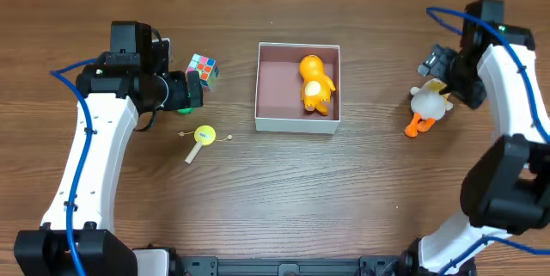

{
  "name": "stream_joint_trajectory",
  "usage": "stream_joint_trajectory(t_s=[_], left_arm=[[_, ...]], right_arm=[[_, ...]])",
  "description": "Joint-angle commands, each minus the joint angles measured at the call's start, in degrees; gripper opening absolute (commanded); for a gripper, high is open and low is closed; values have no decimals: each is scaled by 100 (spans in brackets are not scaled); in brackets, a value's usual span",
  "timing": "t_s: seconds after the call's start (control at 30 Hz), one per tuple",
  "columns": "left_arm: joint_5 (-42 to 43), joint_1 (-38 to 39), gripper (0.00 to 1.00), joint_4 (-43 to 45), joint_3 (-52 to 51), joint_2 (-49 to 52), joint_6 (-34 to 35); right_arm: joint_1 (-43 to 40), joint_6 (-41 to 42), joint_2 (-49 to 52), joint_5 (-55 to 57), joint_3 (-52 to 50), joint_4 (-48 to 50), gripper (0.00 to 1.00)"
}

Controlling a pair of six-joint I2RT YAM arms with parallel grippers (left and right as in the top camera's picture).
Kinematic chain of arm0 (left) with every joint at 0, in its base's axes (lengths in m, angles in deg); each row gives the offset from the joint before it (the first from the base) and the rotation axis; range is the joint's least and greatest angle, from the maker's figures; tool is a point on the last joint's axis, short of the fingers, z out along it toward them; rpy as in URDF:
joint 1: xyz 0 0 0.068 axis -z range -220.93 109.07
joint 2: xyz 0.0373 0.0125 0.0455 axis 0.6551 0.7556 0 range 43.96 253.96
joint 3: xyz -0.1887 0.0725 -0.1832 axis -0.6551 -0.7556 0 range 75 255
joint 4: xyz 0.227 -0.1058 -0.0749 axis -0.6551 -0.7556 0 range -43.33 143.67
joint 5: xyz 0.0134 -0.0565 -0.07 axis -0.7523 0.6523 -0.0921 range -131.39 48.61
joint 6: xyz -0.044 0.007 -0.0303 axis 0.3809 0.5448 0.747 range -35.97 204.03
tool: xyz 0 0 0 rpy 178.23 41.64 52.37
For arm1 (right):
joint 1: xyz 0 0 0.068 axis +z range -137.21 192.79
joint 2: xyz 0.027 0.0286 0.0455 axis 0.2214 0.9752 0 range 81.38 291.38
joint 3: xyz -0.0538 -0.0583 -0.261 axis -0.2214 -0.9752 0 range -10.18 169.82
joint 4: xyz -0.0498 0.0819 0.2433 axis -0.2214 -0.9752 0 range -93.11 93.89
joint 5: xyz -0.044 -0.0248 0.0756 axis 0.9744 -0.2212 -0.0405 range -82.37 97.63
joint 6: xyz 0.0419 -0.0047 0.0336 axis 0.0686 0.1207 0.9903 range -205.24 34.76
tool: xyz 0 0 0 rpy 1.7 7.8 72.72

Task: Pack container
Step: 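Move the right gripper to the white duck plush and grasp it, then carry the duck plush into the box beside the dinosaur, release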

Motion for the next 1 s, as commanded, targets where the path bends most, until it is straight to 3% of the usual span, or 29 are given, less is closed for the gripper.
stream_joint_trajectory(t_s=[0.0, 0.1, 0.17, 0.3, 0.37, 0.53, 0.63, 0.73, 0.97], left_arm=[[2, -31, 100, 7, 127, 37, -107], [2, -31, 100, 7, 127, 37, -107], [2, -31, 100, 7, 127, 37, -107], [2, -31, 100, 7, 127, 37, -107], [2, -31, 100, 7, 127, 37, -107], [2, -31, 100, 7, 127, 37, -107], [2, -31, 100, 7, 127, 37, -107], [4, -31, 100, 7, 127, 37, -107], [4, -31, 100, 7, 127, 37, -107]], right_arm=[[24, -17, 201, -201, -275, 179, 96], [24, -2, 435, -289, -616, 431, 85], [24, 0, 507, -330, -835, 575, 57], [24, -2, 466, -326, -839, 555, 20], [74, 20, 249, -330, -684, 374, 13], [680, 15, -776, -361, -103, -144, 4], [1539, 15, -1602, -684, 313, -310, 4], [2684, 22, -2151, -949, 411, 175, 4], [3960, 463, -1351, -568, 409, 857, 4]])
